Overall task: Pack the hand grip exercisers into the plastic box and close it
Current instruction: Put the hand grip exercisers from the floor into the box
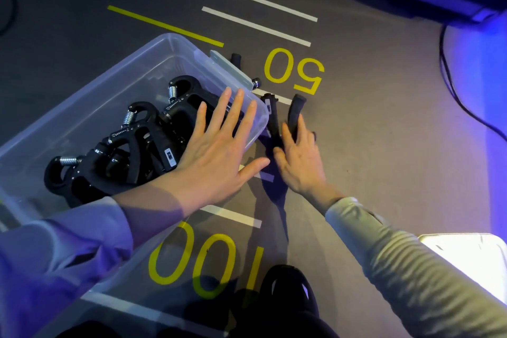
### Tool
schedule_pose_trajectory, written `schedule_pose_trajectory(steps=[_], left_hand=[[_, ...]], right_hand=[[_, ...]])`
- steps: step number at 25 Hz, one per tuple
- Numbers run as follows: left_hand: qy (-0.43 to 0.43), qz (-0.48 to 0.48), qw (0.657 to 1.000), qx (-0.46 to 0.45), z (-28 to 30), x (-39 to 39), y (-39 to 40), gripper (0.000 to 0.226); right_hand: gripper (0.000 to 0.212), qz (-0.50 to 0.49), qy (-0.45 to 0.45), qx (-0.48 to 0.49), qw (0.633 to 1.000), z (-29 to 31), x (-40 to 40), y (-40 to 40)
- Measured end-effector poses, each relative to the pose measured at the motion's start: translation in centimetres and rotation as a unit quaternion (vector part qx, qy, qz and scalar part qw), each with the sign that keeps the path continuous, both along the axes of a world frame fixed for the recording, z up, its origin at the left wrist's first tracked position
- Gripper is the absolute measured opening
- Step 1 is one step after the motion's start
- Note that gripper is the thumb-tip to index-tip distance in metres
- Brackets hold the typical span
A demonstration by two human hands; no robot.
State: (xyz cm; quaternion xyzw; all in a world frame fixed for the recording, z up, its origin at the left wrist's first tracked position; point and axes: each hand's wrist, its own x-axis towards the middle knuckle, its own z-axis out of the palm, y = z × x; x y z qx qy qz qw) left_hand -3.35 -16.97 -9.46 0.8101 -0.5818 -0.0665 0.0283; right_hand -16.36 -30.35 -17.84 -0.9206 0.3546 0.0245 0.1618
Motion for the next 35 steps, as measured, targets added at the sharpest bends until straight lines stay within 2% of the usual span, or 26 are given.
schedule_pose_trajectory(steps=[2,6,10,12,18,21,25,27,30,32,33,34,35], left_hand=[[-0.005,0.004,1.000,-0.007,0.3,0.2,0.0,0.088],[-0.011,0.029,0.999,-0.024,1.9,1.0,0.3,0.090],[-0.014,0.055,0.998,-0.038,3.5,2.1,1.3,0.088],[-0.015,0.066,0.996,-0.053,4.3,2.6,2.3,0.086],[-0.083,0.025,0.991,-0.106,6.6,3.9,4.8,0.102],[-0.056,0.046,0.993,-0.093,7.0,4.2,6.0,0.100],[-0.012,0.070,0.996,-0.051,6.4,4.7,7.3,0.116],[0.010,0.086,0.995,-0.045,6.1,5.1,7.7,0.118],[0.049,0.120,0.991,-0.037,5.3,5.8,8.4,0.110],[0.063,0.132,0.989,-0.021,4.7,6.2,9.0,0.107],[0.068,0.135,0.988,-0.010,4.3,6.4,9.4,0.105],[0.074,0.138,0.988,0.003,4.1,6.6,9.7,0.104],[0.079,0.140,0.987,0.017,3.9,6.7,9.9,0.102]], right_hand=[[0.062,-0.008,-0.065,-0.055,0.996,1.7,-0.3,-1.0],[0.054,-0.042,-0.199,-0.089,0.975,5.7,0.6,-1.1],[0.055,-0.028,-0.324,-0.051,0.944,9.7,2.6,0.4],[0.057,-0.007,-0.357,-0.015,0.934,11.6,3.6,1.5],[0.056,0.041,-0.327,0.144,0.933,15.6,5.6,5.9],[0.056,0.039,-0.291,0.204,0.934,16.1,6.3,7.8],[0.047,-0.002,-0.257,0.312,0.915,15.3,7.4,9.1],[0.044,-0.063,-0.240,0.399,0.883,14.4,8.5,9.2],[0.042,-0.179,-0.261,0.558,0.767,13.5,10.3,10.1],[0.033,-0.221,-0.262,0.606,0.718,13.4,10.9,11.0],[0.028,-0.221,-0.254,0.613,0.715,13.3,11.2,11.3],[0.020,-0.209,-0.245,0.599,0.733,13.2,11.4,11.6],[0.014,-0.185,-0.233,0.552,0.779,13.1,11.5,11.7]])
